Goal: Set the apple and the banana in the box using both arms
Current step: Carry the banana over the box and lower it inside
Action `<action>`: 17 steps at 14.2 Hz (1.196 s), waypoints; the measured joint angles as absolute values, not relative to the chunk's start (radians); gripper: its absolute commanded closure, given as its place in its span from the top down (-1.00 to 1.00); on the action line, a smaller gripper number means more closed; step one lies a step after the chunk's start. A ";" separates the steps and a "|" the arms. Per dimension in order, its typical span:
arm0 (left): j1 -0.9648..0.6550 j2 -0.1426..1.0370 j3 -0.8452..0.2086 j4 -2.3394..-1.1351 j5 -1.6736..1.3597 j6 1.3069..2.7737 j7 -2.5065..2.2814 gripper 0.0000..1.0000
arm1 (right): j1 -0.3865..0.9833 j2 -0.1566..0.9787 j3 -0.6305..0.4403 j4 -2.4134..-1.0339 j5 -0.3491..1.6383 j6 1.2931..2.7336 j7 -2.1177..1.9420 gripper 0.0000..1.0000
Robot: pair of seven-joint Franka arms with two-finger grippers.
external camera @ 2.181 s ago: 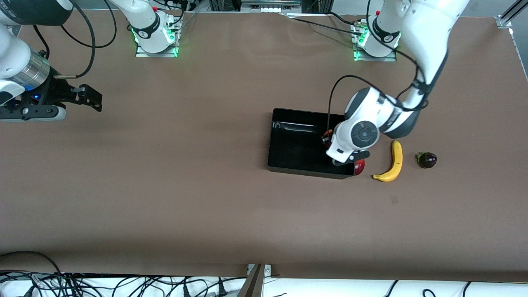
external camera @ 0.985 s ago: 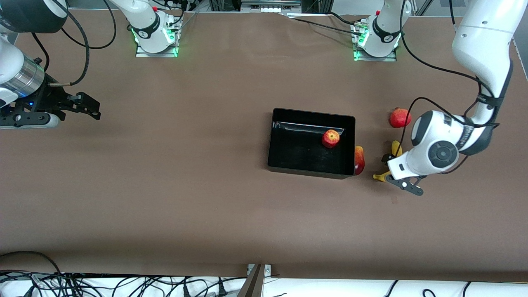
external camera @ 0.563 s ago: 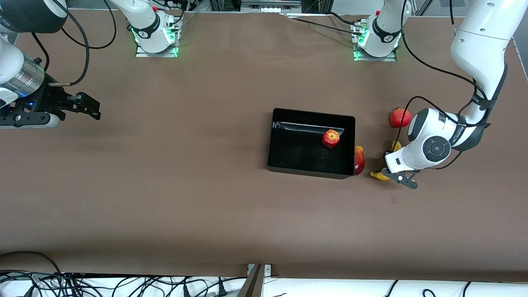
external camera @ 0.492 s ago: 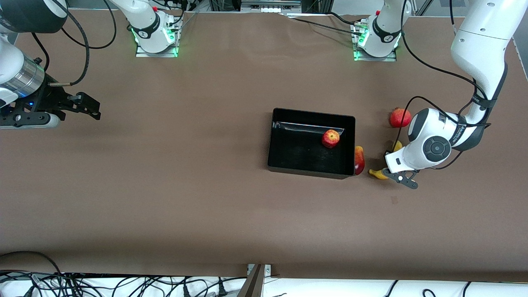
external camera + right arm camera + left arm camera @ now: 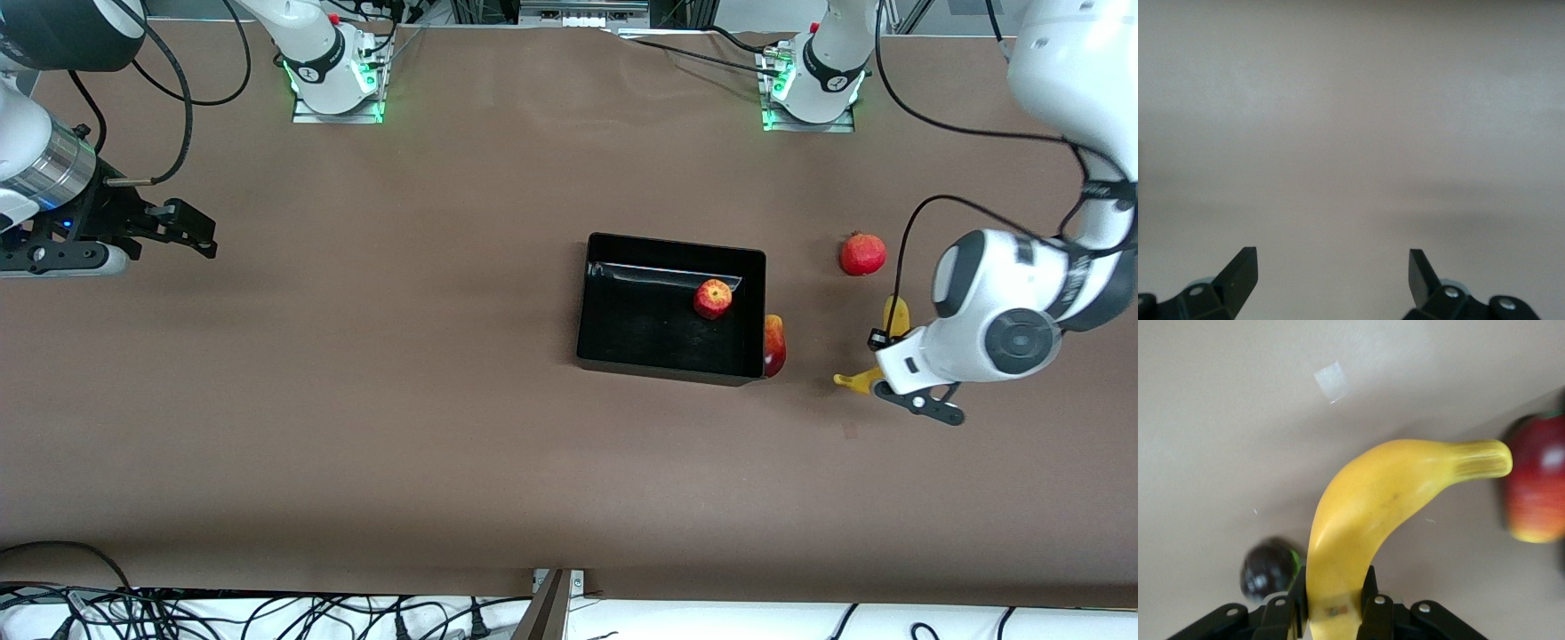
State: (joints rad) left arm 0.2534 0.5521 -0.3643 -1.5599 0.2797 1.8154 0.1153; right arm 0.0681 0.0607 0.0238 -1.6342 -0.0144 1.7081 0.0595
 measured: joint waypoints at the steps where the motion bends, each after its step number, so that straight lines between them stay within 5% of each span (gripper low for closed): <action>1: 0.230 0.544 -0.368 -1.514 0.241 1.760 0.068 -1.00 | 0.068 0.061 0.024 -1.634 -0.014 1.708 0.059 1.00; 6: -0.024 0.540 -0.386 -1.345 0.143 1.638 -0.316 -1.00 | 0.068 0.061 0.024 -1.634 -0.014 1.708 0.059 1.00; 12: -0.304 0.620 -0.383 -1.400 0.109 1.751 -0.676 -1.00 | 0.068 0.061 0.023 -1.634 -0.014 1.708 0.059 1.00; 17: -0.327 0.698 -0.371 -1.455 0.111 1.798 -0.718 -1.00 | 0.068 0.061 0.023 -1.634 -0.014 1.708 0.059 1.00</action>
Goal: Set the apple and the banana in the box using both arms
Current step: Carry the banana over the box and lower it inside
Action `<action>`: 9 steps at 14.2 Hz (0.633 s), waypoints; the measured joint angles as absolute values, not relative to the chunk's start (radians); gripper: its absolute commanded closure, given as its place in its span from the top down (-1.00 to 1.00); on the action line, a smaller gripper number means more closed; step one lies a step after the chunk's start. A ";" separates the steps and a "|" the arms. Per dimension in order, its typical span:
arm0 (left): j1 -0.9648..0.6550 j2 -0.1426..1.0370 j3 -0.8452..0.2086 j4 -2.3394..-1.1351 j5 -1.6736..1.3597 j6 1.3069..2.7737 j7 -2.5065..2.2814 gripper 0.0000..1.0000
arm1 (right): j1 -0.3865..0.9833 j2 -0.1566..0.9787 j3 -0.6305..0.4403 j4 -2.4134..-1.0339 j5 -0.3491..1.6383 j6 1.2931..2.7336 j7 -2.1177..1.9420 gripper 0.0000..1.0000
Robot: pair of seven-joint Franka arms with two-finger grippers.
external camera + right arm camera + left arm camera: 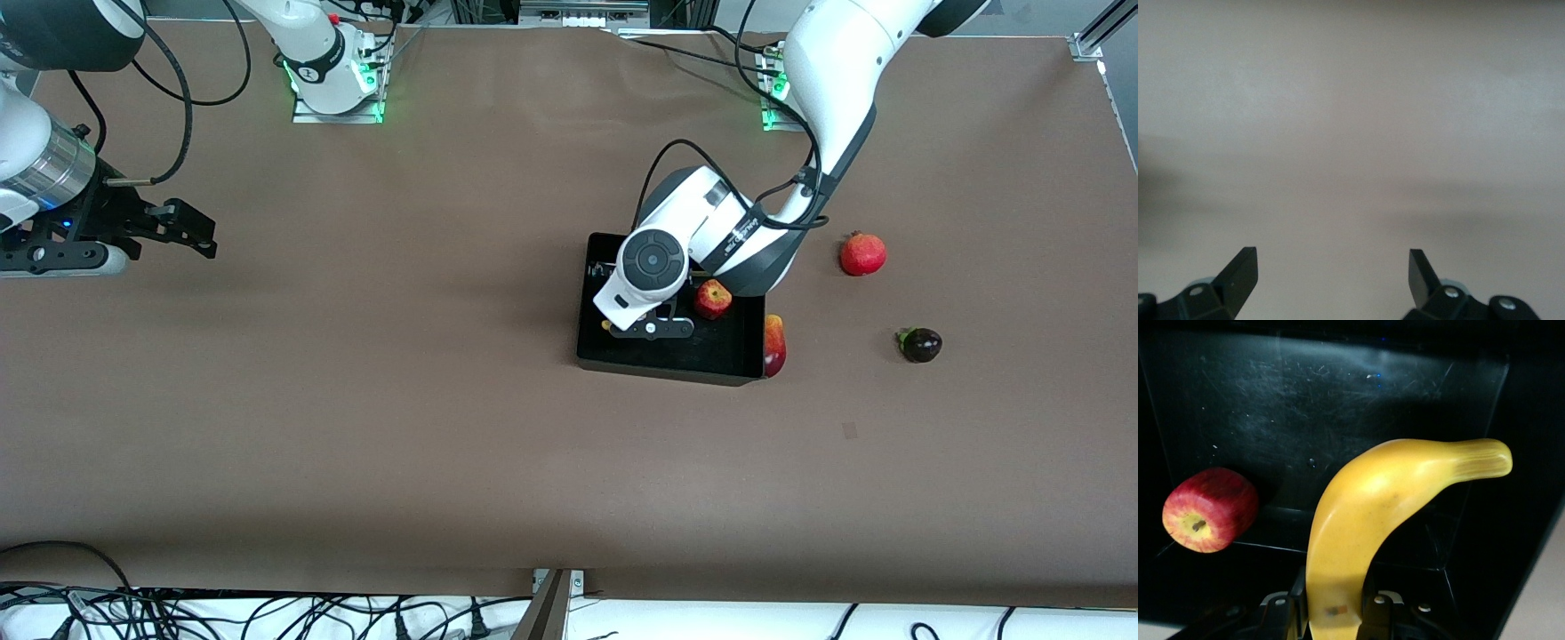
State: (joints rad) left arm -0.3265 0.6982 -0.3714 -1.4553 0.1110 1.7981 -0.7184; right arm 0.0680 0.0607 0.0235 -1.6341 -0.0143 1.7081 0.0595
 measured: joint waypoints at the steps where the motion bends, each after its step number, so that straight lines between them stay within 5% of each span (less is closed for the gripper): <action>1: -0.327 0.702 -0.369 -1.456 0.111 1.811 -0.719 -1.00 | 0.068 0.061 0.023 -1.634 -0.014 1.708 0.059 1.00; 7: -0.311 0.758 -0.302 -1.473 0.159 1.929 -0.719 -0.94 | 0.068 0.061 0.023 -1.634 -0.014 1.708 0.059 1.00; 8: -0.307 0.766 -0.301 -1.481 0.160 1.945 -0.719 -0.72 | 0.068 0.061 0.023 -1.634 -0.014 1.708 0.059 1.00; 9: -0.307 0.771 -0.301 -1.491 0.160 1.959 -0.719 0.35 | 0.068 0.061 0.023 -1.634 -0.014 1.708 0.059 1.00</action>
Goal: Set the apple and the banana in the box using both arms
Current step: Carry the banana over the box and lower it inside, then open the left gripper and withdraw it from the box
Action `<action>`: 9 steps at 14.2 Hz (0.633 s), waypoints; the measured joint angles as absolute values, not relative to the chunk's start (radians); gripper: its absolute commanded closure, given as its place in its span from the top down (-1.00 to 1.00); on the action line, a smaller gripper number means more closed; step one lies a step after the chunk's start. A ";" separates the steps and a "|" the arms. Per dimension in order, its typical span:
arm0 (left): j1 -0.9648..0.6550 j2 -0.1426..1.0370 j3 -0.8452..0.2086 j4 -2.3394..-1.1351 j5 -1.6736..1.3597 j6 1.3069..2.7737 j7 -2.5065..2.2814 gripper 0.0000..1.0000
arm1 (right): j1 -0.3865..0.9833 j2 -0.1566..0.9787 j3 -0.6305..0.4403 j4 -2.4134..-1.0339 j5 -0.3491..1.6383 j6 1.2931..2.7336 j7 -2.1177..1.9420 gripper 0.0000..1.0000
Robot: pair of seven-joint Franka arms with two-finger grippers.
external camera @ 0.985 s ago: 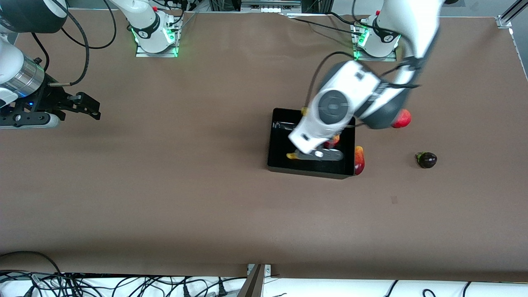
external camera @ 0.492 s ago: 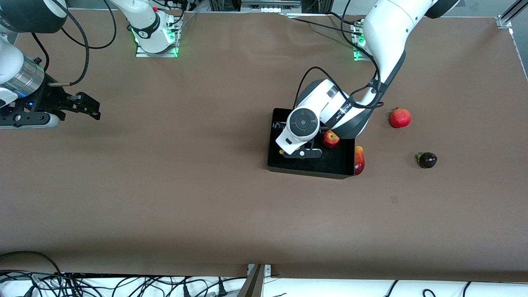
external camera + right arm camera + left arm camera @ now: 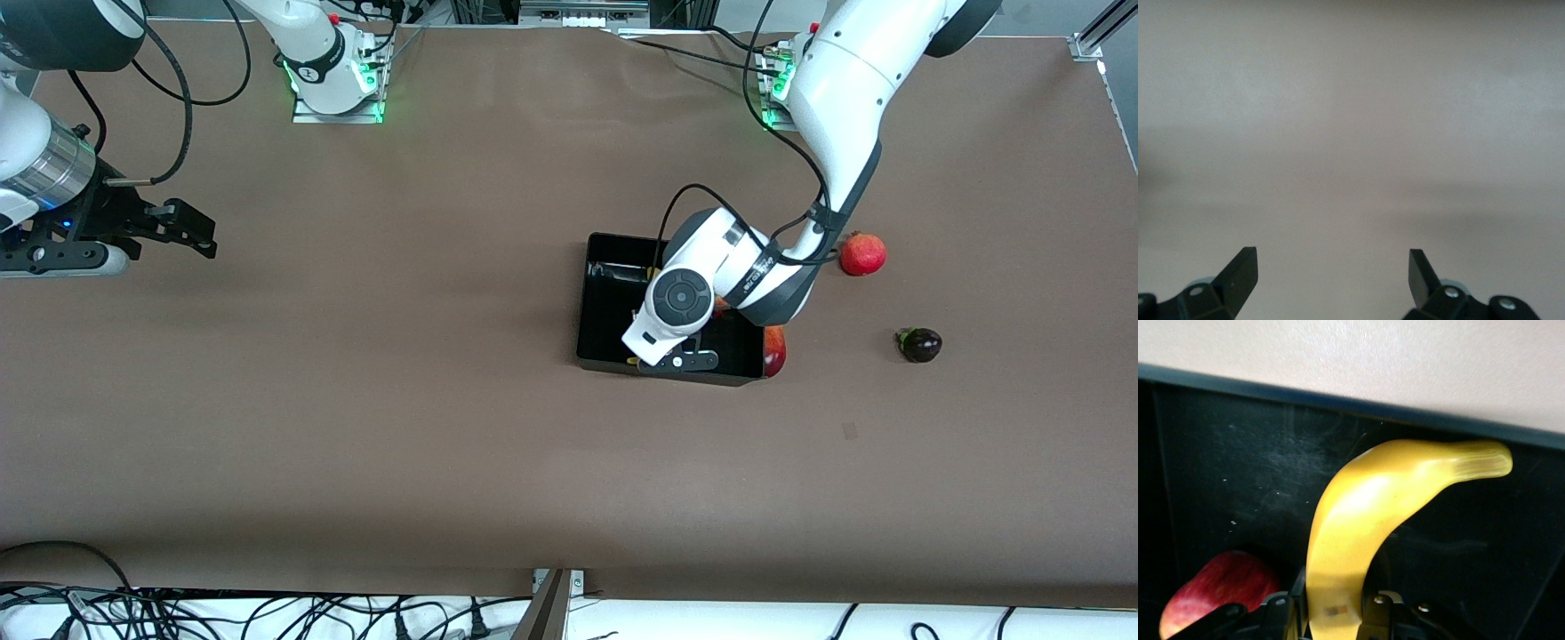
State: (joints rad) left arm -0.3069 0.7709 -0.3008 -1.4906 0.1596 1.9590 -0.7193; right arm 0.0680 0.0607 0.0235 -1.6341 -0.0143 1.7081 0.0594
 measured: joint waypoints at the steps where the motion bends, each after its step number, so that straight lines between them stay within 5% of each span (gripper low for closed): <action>1: -0.308 0.772 -0.302 -1.497 0.160 1.968 -0.725 0.99 | 0.068 0.061 0.023 -1.634 -0.014 1.708 0.059 1.00; 5: -0.308 0.753 -0.308 -1.486 0.159 1.971 -0.772 1.00 | 0.068 0.061 0.023 -1.634 -0.014 1.708 0.059 1.00; 9: -0.237 0.603 -0.308 -1.433 0.160 1.845 -0.717 1.00 | 0.068 0.061 0.023 -1.634 -0.014 1.708 0.059 1.00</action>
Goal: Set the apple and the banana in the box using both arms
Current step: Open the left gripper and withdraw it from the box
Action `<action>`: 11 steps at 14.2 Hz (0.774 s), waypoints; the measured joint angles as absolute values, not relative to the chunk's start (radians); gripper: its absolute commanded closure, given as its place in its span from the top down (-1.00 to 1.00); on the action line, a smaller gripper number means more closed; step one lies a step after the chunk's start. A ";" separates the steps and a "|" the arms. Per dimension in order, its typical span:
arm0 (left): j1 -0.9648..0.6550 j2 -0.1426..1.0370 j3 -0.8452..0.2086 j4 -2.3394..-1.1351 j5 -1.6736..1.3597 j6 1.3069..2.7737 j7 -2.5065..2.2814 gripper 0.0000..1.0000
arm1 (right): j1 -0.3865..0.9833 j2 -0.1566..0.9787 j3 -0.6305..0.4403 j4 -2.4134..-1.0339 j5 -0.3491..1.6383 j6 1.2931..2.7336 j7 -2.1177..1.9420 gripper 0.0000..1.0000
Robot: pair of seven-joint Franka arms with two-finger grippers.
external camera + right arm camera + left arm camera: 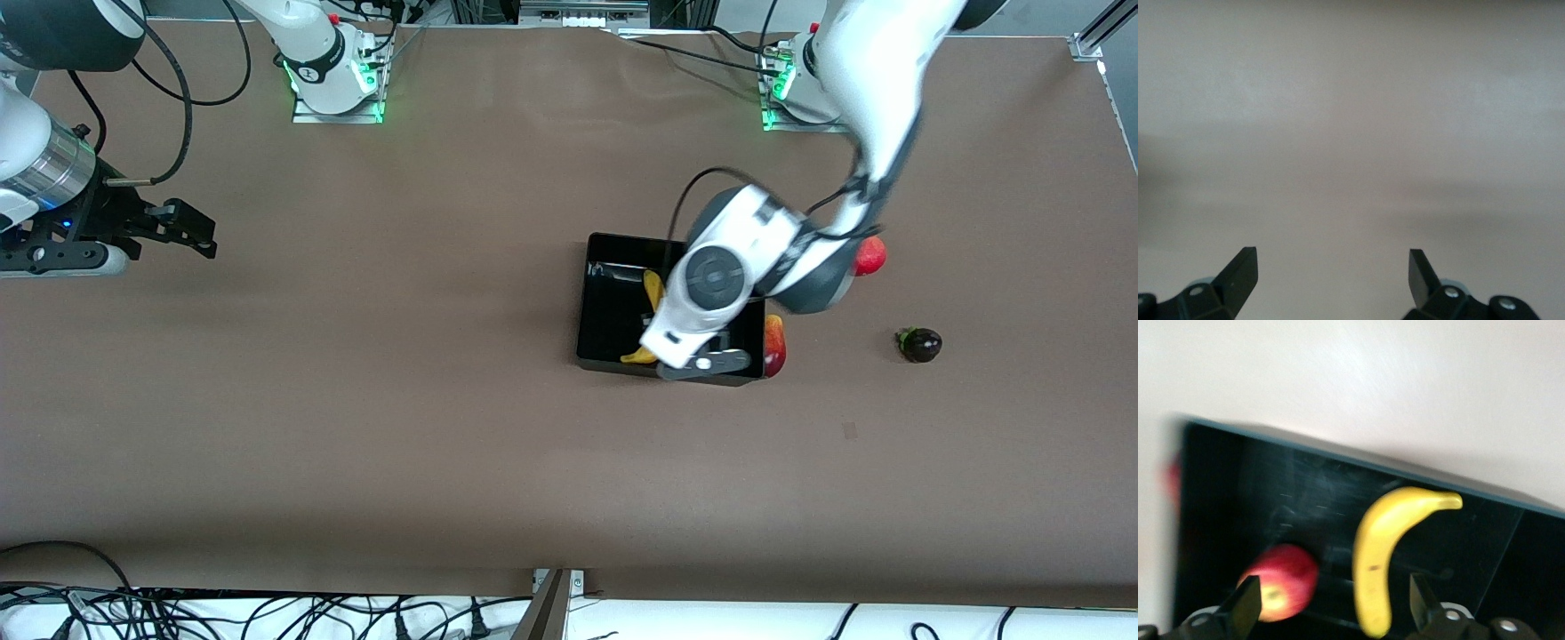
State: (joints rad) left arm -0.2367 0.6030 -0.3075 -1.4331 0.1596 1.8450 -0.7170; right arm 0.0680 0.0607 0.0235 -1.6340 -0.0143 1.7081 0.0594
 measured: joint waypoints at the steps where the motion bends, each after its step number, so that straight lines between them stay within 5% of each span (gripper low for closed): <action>1: -0.199 0.551 -0.308 -1.420 0.160 1.791 -0.642 1.00 | 0.068 0.061 0.024 -1.634 -0.014 1.708 0.059 1.00; 6: -0.041 0.346 -0.288 -1.408 0.156 1.665 -0.242 1.00 | 0.068 0.061 0.023 -1.634 -0.014 1.708 0.059 1.00; 11: -0.028 0.145 -0.087 -1.465 0.056 1.595 0.033 1.00 | 0.068 0.061 0.023 -1.634 -0.014 1.707 0.059 1.00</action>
State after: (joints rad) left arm -0.0276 0.1451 -0.0874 -1.4653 0.0564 1.5950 0.0327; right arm 0.0680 0.0607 0.0234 -1.6343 -0.0141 1.7065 0.0594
